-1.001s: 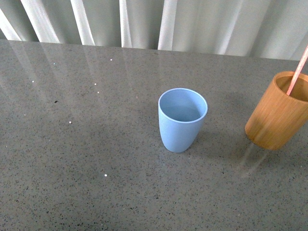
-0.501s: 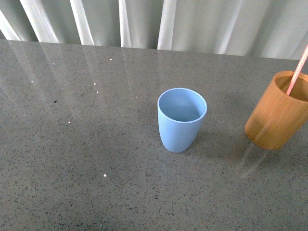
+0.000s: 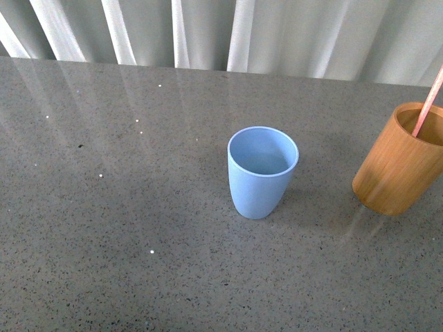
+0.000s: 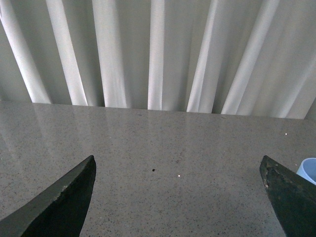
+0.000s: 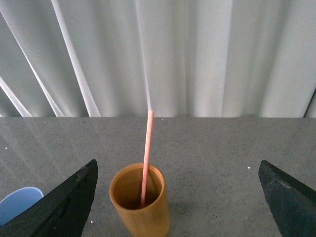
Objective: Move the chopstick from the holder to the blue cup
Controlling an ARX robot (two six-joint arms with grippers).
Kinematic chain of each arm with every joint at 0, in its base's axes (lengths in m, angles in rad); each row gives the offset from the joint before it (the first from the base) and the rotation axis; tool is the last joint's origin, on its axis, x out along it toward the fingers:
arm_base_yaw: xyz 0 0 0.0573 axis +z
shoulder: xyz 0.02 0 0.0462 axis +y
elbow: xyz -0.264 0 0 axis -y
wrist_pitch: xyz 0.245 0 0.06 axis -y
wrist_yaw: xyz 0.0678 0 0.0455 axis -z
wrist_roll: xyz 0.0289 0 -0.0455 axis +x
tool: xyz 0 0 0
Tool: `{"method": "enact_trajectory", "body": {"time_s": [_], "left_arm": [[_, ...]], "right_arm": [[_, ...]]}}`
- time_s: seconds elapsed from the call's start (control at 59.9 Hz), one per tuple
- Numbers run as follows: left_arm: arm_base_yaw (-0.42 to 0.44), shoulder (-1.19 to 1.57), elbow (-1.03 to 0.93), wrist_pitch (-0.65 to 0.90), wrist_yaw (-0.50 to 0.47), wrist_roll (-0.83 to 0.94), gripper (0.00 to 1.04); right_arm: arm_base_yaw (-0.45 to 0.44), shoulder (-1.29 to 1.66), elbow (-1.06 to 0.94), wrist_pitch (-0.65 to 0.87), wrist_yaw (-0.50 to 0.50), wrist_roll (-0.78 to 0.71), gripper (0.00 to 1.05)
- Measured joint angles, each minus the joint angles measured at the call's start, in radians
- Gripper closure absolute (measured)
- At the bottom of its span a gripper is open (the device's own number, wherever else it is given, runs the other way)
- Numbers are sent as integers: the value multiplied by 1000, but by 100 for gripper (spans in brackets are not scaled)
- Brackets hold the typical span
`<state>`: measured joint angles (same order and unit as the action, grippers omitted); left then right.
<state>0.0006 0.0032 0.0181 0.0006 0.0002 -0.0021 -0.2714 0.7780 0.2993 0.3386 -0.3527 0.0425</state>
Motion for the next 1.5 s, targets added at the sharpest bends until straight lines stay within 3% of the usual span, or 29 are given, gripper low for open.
{"method": "enact_trajectory", "body": {"time_s": [0.267, 0.417, 0.584, 1.502], "left_arm": [[0, 0, 0, 0, 0, 0, 7], [0, 0, 0, 0, 0, 0, 7], [0, 0, 0, 0, 0, 0, 7], [0, 0, 0, 0, 0, 0, 7]], "right_arm": [[-15, 439, 138, 268, -165, 70, 10], [-13, 633, 183, 446, -193, 126, 10], [23, 767, 220, 536, -216, 179, 10], [69, 1129, 405, 613, -137, 233, 10]]}}
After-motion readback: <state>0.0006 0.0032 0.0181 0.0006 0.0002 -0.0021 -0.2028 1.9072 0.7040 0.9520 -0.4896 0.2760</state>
